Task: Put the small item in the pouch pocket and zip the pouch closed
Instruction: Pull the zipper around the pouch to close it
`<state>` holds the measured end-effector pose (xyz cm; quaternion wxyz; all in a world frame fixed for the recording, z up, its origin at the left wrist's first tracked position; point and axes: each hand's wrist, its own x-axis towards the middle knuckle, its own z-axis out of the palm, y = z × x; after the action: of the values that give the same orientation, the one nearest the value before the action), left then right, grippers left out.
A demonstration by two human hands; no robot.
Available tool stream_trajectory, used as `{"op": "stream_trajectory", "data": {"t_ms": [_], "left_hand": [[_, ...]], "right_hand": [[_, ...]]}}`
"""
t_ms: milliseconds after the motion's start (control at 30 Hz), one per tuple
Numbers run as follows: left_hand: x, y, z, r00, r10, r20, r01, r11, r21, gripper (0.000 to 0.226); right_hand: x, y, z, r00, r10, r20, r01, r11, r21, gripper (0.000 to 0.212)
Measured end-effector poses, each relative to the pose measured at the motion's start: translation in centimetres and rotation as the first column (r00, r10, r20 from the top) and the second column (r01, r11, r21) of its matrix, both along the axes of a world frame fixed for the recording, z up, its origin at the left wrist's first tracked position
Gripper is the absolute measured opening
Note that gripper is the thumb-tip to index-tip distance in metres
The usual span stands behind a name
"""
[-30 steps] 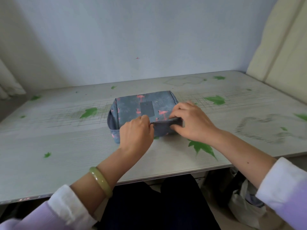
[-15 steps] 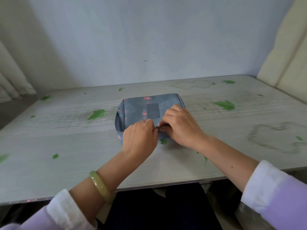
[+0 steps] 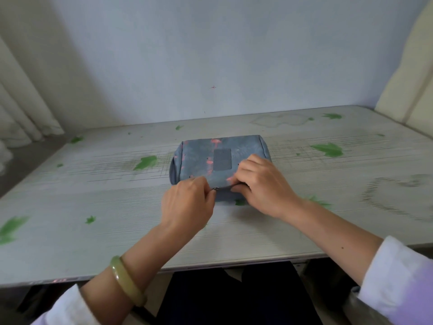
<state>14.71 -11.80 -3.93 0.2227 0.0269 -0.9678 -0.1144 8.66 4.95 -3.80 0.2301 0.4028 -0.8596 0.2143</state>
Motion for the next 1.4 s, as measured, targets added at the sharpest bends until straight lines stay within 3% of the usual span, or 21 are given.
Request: {"op": "stream_trajectory", "data": {"t_ms": [600,800,933,1100,1400], "left_hand": [[0.6,-4.2,0.5,0.994,0.090,0.055,-0.092,0.994,0.050,0.020],[0.9,-4.4,0.5,0.996,0.078,0.052,-0.081,0.995,0.051,0.020],[0.9,-4.5,0.6,0.996,0.077,0.050,-0.080,0.995,0.056,0.020],[0.9,-4.7,0.4,0.996,0.075,0.051,-0.078,0.995,0.058,0.021],[0.8,-5.7,0.4,0.993,0.109,0.048,-0.111,0.993,0.034,0.018]], "right_hand": [[0.1,0.1,-0.3,1.000,-0.011,-0.016,0.010,1.000,-0.012,0.007],[0.4,-1.2,0.2,0.998,-0.047,-0.045,0.049,0.998,0.040,0.022],[0.8,-4.7,0.5,0.995,0.028,-0.097,-0.021,0.997,0.078,0.025],[0.9,-7.6,0.4,0.990,0.075,-0.116,-0.062,0.992,0.111,0.007],[1.0,-7.6,0.1,0.986,0.133,-0.103,-0.126,0.989,0.075,0.014]]}}
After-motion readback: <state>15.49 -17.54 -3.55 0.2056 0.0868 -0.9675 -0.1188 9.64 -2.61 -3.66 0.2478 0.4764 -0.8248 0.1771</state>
